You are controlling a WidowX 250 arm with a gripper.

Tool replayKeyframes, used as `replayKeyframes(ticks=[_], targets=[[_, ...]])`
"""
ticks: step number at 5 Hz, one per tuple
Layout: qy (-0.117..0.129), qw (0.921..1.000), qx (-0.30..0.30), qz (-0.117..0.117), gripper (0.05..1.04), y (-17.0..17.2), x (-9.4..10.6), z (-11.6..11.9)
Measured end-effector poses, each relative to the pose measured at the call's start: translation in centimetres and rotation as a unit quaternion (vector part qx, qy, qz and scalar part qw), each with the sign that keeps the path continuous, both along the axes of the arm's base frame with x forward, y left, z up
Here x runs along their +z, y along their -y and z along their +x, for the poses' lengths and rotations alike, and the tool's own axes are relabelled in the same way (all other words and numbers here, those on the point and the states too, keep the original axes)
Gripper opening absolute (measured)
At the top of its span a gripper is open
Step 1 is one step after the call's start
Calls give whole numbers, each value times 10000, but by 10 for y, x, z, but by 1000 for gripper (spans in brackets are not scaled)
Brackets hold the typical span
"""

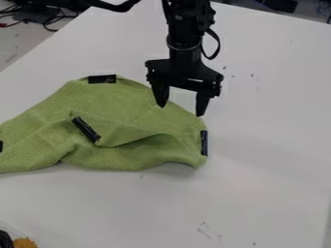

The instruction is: Unfold the cloth from top left to bottom right

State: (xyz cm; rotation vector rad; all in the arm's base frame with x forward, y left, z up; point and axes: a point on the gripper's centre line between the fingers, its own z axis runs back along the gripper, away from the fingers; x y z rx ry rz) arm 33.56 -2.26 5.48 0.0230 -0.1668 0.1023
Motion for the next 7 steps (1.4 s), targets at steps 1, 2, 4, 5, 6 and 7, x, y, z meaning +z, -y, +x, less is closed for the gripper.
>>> replayKeyframes(ticks=[1,2,4,5,6,7], targets=[[-160,9999,-1,14,1001,0,-11,-4],[-269,9996,91,17,1001,-9,-22,-16],[22,9979,588,260,1001,-55,1,-40],[97,9951,945,290,1001,-80,5,-54],[150,9916,1247,299,1001,-103,5,-63],[181,9874,1566,164,1001,-122,-2,-72]])
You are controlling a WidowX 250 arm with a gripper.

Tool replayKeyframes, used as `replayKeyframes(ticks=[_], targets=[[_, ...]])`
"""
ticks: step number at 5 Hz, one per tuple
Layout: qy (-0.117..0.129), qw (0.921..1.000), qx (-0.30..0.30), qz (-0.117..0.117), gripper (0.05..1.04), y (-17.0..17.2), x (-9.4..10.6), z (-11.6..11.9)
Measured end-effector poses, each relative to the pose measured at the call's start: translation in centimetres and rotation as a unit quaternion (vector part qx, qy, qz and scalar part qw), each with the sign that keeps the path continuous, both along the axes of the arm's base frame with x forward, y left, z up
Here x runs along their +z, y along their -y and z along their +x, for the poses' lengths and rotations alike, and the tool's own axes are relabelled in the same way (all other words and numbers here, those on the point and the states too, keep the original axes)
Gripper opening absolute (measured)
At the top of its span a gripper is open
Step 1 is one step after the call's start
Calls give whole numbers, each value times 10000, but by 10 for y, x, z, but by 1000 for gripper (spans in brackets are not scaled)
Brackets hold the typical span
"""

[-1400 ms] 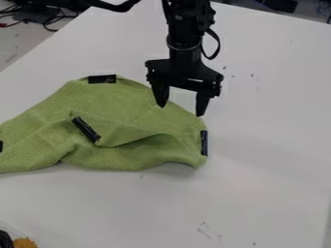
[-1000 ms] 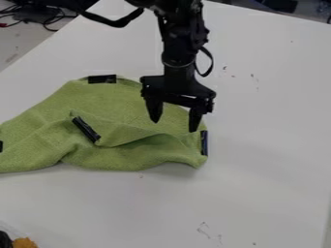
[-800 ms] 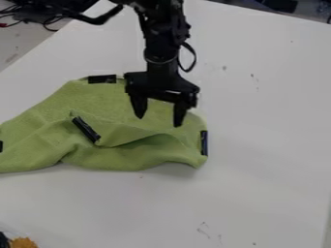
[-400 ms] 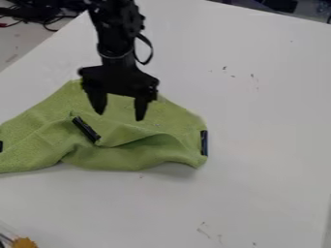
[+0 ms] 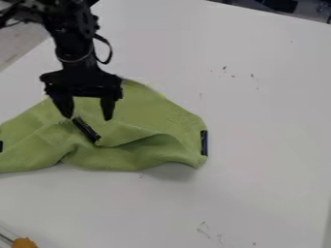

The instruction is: Unfold the cloth from top left to bottom right

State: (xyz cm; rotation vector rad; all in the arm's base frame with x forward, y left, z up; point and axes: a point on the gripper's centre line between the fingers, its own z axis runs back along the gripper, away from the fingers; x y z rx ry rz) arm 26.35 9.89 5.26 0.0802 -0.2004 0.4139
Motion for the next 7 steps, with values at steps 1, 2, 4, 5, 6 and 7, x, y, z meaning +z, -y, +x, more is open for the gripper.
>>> replayKeyframes(ticks=[1,2,4,5,6,7], targets=[[-23,9998,113,-176,1001,-10,-17,-7],[-54,9989,148,-433,1001,-15,-38,-12],[-180,9982,83,-562,885,-18,-45,-7],[-258,9984,4,-508,1007,-18,-41,-1],[-333,9985,-70,-434,1002,-17,-35,4],[-384,9986,-108,-342,1000,-19,-30,9]])
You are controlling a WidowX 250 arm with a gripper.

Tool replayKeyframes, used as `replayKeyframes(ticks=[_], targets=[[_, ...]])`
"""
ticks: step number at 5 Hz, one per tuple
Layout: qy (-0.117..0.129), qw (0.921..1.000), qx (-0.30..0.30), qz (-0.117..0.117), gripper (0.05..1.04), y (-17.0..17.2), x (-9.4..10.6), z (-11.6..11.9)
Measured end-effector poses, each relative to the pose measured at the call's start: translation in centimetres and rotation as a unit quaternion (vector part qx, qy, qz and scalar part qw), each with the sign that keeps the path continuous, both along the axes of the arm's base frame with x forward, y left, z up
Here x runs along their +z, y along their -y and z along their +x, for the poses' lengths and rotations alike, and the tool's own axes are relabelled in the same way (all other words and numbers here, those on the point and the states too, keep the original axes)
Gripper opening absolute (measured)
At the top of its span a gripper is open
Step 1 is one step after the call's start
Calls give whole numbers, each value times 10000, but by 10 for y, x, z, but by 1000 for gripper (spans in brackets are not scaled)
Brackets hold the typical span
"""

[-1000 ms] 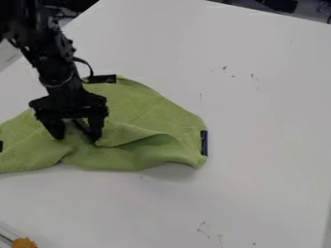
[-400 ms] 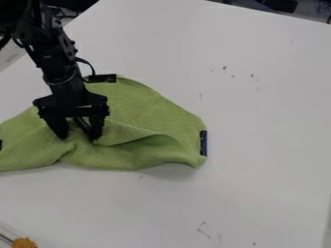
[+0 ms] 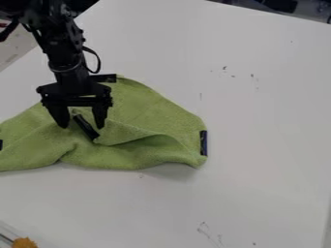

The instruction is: Unfold the cloth from top left to bottom right

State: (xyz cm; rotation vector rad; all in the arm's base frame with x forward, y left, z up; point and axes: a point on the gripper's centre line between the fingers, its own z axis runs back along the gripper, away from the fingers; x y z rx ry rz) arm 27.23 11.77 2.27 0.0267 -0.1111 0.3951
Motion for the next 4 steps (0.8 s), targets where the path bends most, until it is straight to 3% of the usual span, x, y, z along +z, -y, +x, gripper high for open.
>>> replayKeyframes(ticks=[1,3,4], targets=[[-47,10000,-50,-7,961,-3,0,6],[-98,9999,-107,-64,383,-4,-6,11],[-58,9999,-114,-97,165,-3,-6,12]])
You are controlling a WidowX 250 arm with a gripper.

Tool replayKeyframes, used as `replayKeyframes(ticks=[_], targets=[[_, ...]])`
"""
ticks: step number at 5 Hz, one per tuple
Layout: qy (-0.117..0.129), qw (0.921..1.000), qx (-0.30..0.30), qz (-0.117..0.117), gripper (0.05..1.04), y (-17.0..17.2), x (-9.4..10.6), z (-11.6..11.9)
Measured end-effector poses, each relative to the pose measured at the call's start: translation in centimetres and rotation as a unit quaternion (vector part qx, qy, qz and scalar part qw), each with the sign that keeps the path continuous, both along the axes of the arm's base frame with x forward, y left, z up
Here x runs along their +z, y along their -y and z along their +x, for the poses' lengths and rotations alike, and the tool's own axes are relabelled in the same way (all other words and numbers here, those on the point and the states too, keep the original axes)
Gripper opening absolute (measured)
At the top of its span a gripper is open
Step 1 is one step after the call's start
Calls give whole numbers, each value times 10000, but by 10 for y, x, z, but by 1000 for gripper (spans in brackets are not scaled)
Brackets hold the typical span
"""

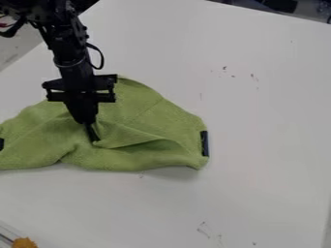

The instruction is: Unfold the cloth from top left to bottom right

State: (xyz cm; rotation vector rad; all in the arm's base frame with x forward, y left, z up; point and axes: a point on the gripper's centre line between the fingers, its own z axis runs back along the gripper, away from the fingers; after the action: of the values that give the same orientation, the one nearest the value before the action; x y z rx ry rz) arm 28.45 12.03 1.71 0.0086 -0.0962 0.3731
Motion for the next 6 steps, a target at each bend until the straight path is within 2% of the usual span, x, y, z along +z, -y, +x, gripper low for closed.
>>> replayKeyframes(ticks=[1,2,3,4,5,6], targets=[[-159,9998,-43,86,74,5,2,0],[-43,9992,-69,393,57,19,29,7],[101,9980,168,594,56,34,51,9],[215,9970,427,606,56,48,64,4],[310,9946,848,520,56,59,62,-19],[360,9890,1362,460,56,75,61,-52]])
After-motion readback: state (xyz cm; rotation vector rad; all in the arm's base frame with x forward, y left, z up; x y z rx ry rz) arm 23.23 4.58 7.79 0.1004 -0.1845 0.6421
